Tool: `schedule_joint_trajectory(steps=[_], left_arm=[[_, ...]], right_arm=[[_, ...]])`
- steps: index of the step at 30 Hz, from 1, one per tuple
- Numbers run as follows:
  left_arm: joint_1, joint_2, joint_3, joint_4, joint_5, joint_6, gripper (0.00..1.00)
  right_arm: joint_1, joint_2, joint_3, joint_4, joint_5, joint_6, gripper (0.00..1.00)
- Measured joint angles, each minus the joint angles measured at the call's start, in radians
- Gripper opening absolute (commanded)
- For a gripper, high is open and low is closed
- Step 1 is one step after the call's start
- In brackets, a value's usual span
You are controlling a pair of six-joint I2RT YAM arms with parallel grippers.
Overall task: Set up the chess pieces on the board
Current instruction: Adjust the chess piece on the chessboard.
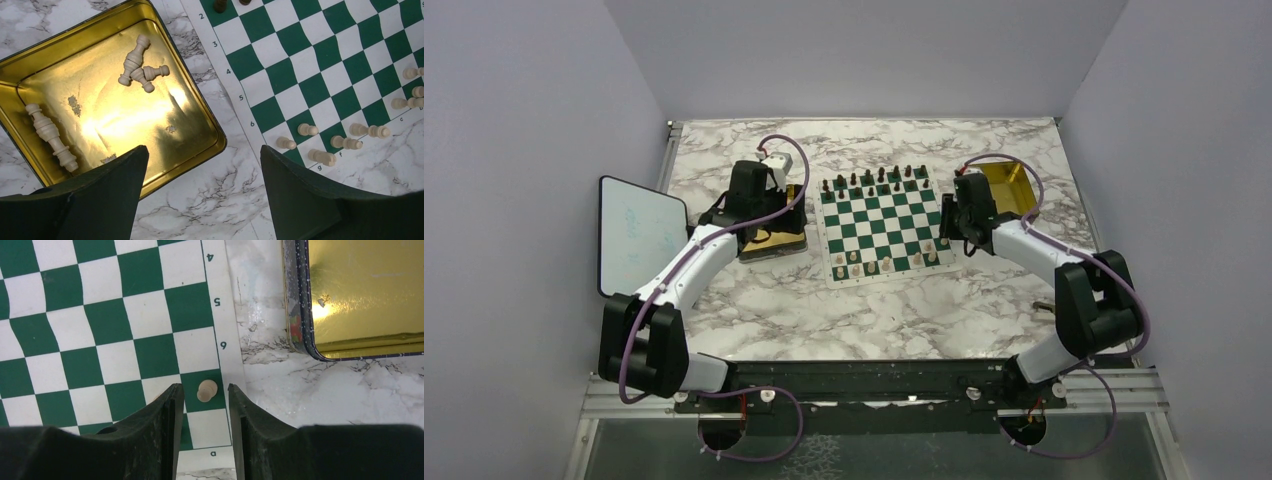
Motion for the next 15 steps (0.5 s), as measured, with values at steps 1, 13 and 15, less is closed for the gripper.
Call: schedule_joint_trajectory(steps=[1,13,15], left_arm=[[0.0,-0.002,-0.005,0.002,0.006,0.0,0.83],[0.0,-0.003,-0.007,0.016,0.024,0.0,0.85],[0.0,-0.003,-0.007,0.016,0.027,0.0,0.85]], right_arm=[[-0.001,0.009,0.007,0.005,0.0,-0.002,0.4],[-0.001,0.069,0.012,0.025,-0.001,-0.013,0.3],[-0.001,0.072,0.012,0.025,-0.001,-0.014,0.3]])
